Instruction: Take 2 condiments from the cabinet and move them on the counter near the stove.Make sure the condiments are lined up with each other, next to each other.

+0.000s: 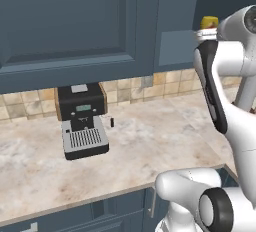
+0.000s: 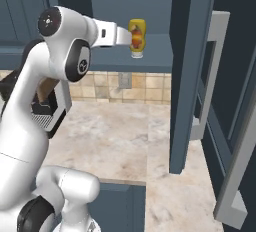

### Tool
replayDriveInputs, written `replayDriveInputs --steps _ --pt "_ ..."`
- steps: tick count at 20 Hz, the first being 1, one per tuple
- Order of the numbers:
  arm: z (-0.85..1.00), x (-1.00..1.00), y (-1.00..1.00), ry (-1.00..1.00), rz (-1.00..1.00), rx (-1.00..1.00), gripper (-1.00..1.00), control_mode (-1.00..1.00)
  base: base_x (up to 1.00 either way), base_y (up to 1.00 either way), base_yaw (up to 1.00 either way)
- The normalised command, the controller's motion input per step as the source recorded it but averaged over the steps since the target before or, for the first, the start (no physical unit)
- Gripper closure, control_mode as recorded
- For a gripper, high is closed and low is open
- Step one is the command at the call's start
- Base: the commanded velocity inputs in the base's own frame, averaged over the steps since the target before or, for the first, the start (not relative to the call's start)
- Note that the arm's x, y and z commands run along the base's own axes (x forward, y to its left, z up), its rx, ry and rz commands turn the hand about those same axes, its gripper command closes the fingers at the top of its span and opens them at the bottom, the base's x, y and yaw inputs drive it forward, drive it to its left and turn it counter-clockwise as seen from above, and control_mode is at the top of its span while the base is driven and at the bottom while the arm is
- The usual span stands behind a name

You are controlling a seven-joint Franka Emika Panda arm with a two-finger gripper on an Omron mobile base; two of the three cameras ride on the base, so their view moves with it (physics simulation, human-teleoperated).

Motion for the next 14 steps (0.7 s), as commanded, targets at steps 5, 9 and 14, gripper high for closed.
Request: replayDriveInputs --steps 5,9,14 --pt "0.0 0.25 0.0 0.0 -0.03 -0.01 -1.0 -1.0 0.0 0.0 0.0" --pt "-0.01 0.23 -0.03 0.0 -0.04 -0.01 -1.0 -1.0 0.0 0.0 0.0" --pt "0.0 0.15 -0.07 0.01 -0.05 0.0 -1.0 -1.0 0.0 0.0 0.0"
